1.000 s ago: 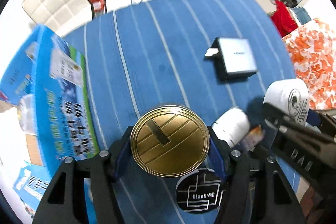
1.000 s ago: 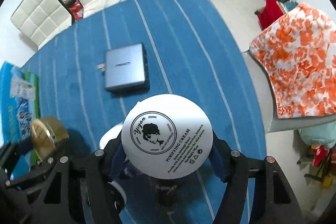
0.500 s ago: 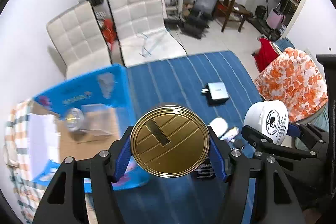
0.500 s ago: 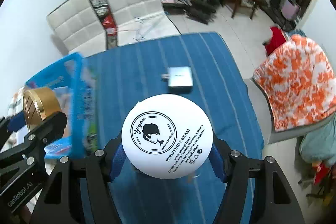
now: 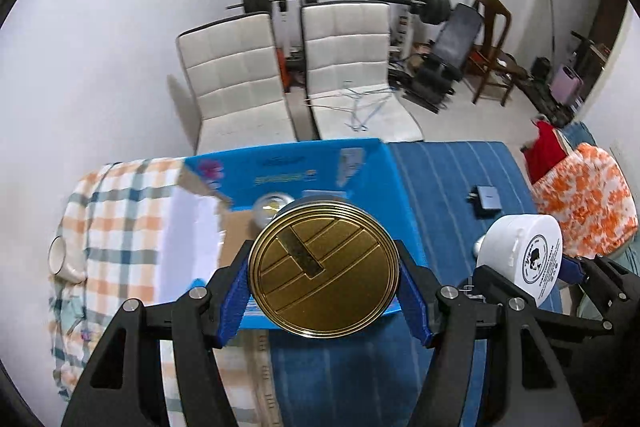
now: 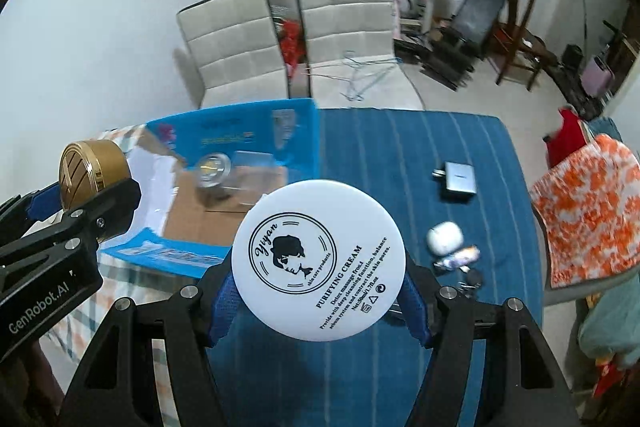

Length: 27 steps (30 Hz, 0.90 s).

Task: Organize rigid objects
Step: 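Lower the gold tin and white jar into the blue box and open both tools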

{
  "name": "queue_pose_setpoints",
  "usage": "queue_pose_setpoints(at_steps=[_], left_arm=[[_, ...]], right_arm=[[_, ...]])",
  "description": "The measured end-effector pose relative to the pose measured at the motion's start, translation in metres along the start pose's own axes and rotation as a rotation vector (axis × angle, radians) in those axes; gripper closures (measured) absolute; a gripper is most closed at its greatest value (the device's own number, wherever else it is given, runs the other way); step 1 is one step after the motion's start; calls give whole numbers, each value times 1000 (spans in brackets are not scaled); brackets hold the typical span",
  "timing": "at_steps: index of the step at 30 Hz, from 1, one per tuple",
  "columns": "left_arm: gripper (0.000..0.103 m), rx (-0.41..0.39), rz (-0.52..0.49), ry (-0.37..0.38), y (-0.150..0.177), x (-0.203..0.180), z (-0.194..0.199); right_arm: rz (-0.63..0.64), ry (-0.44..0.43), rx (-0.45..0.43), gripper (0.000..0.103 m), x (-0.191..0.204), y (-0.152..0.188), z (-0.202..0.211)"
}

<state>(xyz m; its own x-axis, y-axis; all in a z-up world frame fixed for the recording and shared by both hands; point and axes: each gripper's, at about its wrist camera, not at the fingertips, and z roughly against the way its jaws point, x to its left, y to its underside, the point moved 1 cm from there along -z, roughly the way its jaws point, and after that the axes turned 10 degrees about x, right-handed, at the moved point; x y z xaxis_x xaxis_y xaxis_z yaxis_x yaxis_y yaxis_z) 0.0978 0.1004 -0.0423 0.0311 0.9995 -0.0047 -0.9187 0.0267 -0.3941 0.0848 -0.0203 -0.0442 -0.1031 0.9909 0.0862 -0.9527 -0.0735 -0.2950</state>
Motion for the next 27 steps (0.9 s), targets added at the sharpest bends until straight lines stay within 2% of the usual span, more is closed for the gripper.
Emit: queue_pose_setpoints(at_steps=[3,7,14,20,24,27], left_arm=[[41,16,25,-3,2,22,-4],[41,52,47,-30,0,54,-25],[41,195,147,-56,-27,120,-112],[40,347,150,-54,-49,137,-192],[40,408,144,-56,-55,138,-225],[40,434,128,-63,-57,133,-240]], right_arm=[[1,-8,8,33,20,-6,-7],[-45,-24,42,33,32,-21,-40],[-77,-17,188,33,50,-46,-139],[-94,13,312,33,62,-52,-202],[-160,-32,418,33,59,-52,-240],[-167,-15,448,33,61,-52,-257]])
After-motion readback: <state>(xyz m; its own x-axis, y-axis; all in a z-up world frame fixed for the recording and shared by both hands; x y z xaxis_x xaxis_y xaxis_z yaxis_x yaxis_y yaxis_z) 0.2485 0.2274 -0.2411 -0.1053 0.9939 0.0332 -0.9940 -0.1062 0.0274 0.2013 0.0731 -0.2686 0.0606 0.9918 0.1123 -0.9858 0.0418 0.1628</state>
